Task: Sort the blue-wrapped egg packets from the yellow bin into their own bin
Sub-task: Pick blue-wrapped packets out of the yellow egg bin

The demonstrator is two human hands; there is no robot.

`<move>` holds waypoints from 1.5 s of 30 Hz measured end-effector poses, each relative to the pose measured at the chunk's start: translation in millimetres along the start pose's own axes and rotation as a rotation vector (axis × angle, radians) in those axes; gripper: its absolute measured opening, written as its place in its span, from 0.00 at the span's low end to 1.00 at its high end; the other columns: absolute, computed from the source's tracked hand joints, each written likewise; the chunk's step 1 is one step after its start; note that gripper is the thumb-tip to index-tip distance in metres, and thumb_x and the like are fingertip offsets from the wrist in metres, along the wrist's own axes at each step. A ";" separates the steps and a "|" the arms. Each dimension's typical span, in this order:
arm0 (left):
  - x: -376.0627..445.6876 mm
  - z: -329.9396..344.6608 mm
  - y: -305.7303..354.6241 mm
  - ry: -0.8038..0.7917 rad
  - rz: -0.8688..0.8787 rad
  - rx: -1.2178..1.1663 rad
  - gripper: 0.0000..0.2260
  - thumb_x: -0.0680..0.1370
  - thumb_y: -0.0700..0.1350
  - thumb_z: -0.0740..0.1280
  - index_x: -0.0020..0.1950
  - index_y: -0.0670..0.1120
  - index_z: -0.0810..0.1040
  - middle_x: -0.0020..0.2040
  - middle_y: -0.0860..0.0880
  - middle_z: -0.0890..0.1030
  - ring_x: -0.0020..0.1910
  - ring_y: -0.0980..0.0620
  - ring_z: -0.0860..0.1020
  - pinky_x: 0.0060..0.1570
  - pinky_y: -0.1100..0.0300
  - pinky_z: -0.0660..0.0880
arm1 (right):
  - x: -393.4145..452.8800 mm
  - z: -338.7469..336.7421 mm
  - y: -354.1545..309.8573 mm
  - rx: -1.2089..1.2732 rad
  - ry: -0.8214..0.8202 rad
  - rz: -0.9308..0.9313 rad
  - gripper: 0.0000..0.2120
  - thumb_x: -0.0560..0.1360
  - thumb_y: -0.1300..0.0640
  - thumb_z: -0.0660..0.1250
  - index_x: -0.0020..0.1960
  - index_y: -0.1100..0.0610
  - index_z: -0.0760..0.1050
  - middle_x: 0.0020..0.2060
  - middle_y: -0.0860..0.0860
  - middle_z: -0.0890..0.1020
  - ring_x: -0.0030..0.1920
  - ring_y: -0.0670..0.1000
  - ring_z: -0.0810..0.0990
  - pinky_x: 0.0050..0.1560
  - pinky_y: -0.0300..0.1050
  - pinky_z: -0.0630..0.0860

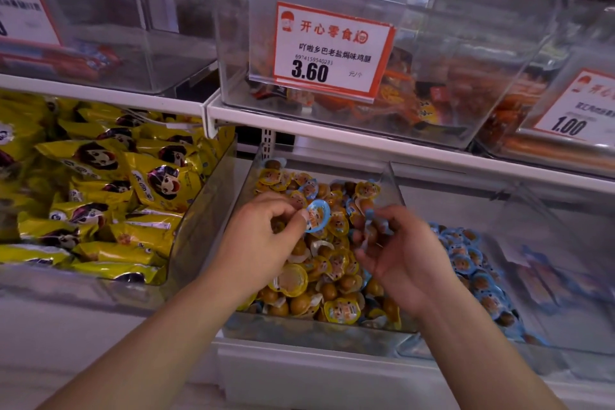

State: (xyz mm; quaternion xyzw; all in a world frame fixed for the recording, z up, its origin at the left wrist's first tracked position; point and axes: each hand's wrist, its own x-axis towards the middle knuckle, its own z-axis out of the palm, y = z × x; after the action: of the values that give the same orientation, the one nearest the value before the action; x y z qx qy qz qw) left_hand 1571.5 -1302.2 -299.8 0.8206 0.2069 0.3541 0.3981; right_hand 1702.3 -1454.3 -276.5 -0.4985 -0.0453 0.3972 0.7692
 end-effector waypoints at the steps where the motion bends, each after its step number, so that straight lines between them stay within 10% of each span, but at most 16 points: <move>1: 0.1 0.3 -0.5 -0.005 0.002 0.007 0.09 0.76 0.48 0.70 0.38 0.47 0.82 0.48 0.57 0.81 0.48 0.62 0.79 0.52 0.59 0.76 | -0.5 -0.4 -2.7 0.007 -0.011 -0.010 0.14 0.69 0.54 0.71 0.52 0.58 0.76 0.38 0.55 0.74 0.35 0.51 0.73 0.28 0.43 0.77; 5: -0.2 1.8 -4.4 -0.034 0.010 0.053 0.09 0.77 0.49 0.70 0.39 0.47 0.83 0.49 0.58 0.80 0.50 0.62 0.78 0.53 0.56 0.76 | 0.8 -3.3 8.0 -0.847 0.131 -0.298 0.12 0.76 0.44 0.69 0.48 0.53 0.81 0.32 0.50 0.76 0.28 0.50 0.74 0.30 0.46 0.72; 9: -2.5 2.2 -8.0 -0.048 0.048 0.083 0.09 0.77 0.50 0.69 0.40 0.49 0.83 0.49 0.60 0.79 0.50 0.61 0.78 0.51 0.53 0.77 | 11.8 -9.3 42.3 -1.871 0.223 -0.433 0.14 0.78 0.48 0.63 0.61 0.52 0.73 0.53 0.54 0.78 0.50 0.58 0.81 0.41 0.47 0.72; 12: -3.2 1.8 -9.8 -0.047 0.061 0.090 0.09 0.78 0.51 0.69 0.40 0.50 0.82 0.50 0.61 0.78 0.50 0.62 0.78 0.51 0.53 0.78 | 28.0 -10.2 41.4 -1.662 0.302 -0.407 0.27 0.76 0.55 0.64 0.74 0.54 0.63 0.50 0.57 0.81 0.49 0.60 0.82 0.40 0.48 0.73; 16: -3.7 2.3 -11.3 -0.055 0.072 0.142 0.09 0.78 0.53 0.67 0.41 0.51 0.82 0.50 0.61 0.78 0.50 0.62 0.78 0.50 0.54 0.77 | 43.6 -3.6 41.6 -1.729 0.373 -0.310 0.16 0.80 0.61 0.57 0.67 0.56 0.70 0.58 0.59 0.80 0.56 0.62 0.80 0.49 0.52 0.75; 22: -4.9 0.6 -11.5 -0.080 0.077 0.149 0.10 0.78 0.55 0.66 0.42 0.52 0.82 0.50 0.62 0.78 0.49 0.62 0.78 0.48 0.55 0.77 | 47.8 -5.2 41.8 -1.763 0.380 -0.277 0.23 0.81 0.64 0.58 0.74 0.56 0.59 0.73 0.65 0.59 0.57 0.66 0.79 0.52 0.55 0.74; 29: -2.0 3.9 -11.3 -0.061 0.055 0.131 0.09 0.77 0.53 0.67 0.40 0.51 0.81 0.50 0.61 0.78 0.49 0.62 0.78 0.49 0.54 0.77 | 43.4 -4.5 43.4 -1.631 0.283 -0.321 0.17 0.79 0.61 0.63 0.67 0.55 0.73 0.66 0.58 0.73 0.60 0.62 0.78 0.58 0.52 0.76; 41: -5.0 3.0 -11.5 -0.068 0.049 0.120 0.10 0.77 0.54 0.66 0.41 0.51 0.82 0.50 0.61 0.78 0.50 0.62 0.78 0.51 0.54 0.78 | 43.5 2.3 38.2 -1.417 0.197 -0.241 0.41 0.79 0.61 0.65 0.82 0.44 0.44 0.74 0.56 0.69 0.67 0.60 0.75 0.65 0.55 0.75; 45: -4.4 3.2 -11.1 -0.068 0.048 0.123 0.10 0.77 0.54 0.66 0.41 0.51 0.82 0.50 0.60 0.78 0.49 0.62 0.78 0.50 0.53 0.78 | 46.7 -0.9 39.6 -1.219 0.207 -0.272 0.33 0.76 0.59 0.70 0.77 0.46 0.62 0.63 0.51 0.79 0.62 0.56 0.79 0.61 0.54 0.78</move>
State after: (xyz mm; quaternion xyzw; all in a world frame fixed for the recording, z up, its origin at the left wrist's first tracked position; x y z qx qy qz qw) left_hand 1570.4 -1299.9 -311.9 0.8598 0.1948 0.3222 0.3450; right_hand 1712.1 -1416.9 -324.0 -0.8726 -0.2518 0.1485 0.3913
